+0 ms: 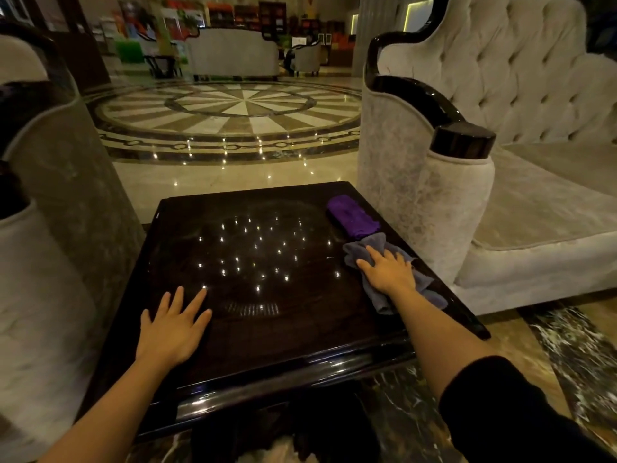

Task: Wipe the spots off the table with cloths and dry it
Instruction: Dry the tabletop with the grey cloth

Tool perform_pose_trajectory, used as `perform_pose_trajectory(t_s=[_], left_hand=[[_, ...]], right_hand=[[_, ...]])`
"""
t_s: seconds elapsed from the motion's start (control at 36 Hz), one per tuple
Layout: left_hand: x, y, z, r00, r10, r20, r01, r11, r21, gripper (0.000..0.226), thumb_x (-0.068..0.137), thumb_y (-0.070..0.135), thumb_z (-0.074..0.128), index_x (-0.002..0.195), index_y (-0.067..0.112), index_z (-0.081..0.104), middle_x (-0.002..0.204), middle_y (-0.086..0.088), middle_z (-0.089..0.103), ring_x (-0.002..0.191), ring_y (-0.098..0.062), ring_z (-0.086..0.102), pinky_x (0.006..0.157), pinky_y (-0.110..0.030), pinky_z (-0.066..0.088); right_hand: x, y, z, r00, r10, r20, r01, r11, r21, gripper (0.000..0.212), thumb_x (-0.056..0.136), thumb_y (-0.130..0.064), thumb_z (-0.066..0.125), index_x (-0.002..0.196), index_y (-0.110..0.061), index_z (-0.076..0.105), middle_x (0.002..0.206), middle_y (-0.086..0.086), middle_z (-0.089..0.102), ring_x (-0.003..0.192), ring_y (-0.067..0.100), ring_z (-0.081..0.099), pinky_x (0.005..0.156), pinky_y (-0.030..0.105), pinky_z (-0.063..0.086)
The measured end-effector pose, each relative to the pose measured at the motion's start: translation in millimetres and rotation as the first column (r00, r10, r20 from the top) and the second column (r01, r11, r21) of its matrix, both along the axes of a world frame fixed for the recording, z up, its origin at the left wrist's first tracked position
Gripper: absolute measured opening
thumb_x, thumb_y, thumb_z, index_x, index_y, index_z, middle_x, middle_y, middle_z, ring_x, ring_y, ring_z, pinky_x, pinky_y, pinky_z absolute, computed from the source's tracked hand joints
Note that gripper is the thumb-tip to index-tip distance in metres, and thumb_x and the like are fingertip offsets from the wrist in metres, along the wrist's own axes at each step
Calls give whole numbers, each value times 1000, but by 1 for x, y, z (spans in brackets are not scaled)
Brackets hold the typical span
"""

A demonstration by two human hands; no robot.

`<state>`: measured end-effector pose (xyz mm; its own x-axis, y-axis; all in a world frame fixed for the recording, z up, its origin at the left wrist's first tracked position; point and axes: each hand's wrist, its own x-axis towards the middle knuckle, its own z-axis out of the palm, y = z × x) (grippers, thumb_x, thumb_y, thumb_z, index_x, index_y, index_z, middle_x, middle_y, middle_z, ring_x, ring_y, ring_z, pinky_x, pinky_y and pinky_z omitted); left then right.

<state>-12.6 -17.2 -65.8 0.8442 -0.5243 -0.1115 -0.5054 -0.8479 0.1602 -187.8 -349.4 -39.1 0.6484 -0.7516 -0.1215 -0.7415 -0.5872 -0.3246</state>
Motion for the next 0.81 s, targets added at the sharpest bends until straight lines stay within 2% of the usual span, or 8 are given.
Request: perform_pose_trajectory(t_s=[0.11,0.25,0.39,0.64,0.81], left_hand=[[0,0,-1,1000,-1,8,1,1000,-4,54,94,52,18,144,39,2,158,-4,-2,145,-22,-4,116,-50,3],[-1,-1,0,1000,2,0,-2,1000,-5,54,94,52,18,144,39,2,158,-4,-2,145,-23,-5,116,-51,2],[-3,-1,1,1000,3,-2,-3,1000,-8,54,95,51,18,145,39,3,158,-5,-2,145,-23,-5,116,-51,2],[-6,2,1,1000,4,-23,-5,1000,-15,54,95,51,17,145,38,3,158,-5,-2,145,-24,-6,115,-51,0],[-11,1,9,999,7,-48,-8,1000,-11,54,95,50,17,145,37,3,158,-5,-3,145,-24,-6,116,-50,-1]], right_hand=[[10,14,-1,996,89,-7,-89,996,1,54,94,-49,29,143,-30,17,153,12,22,140,36,13,115,52,9],[22,39,-4,960,277,-25,-278,959,-55,52,95,-45,29,143,-27,18,150,13,28,138,34,20,115,50,14],[20,73,-3,892,452,24,-449,890,-77,50,95,-41,33,142,-26,25,145,10,37,135,29,26,113,47,19],[-7,150,-3,751,650,115,-642,760,-103,46,93,-37,43,137,-27,36,132,7,51,125,24,40,107,39,28],[-24,186,-11,646,749,151,-737,663,-136,44,91,-34,48,134,-25,42,138,9,49,131,25,39,109,40,28]])
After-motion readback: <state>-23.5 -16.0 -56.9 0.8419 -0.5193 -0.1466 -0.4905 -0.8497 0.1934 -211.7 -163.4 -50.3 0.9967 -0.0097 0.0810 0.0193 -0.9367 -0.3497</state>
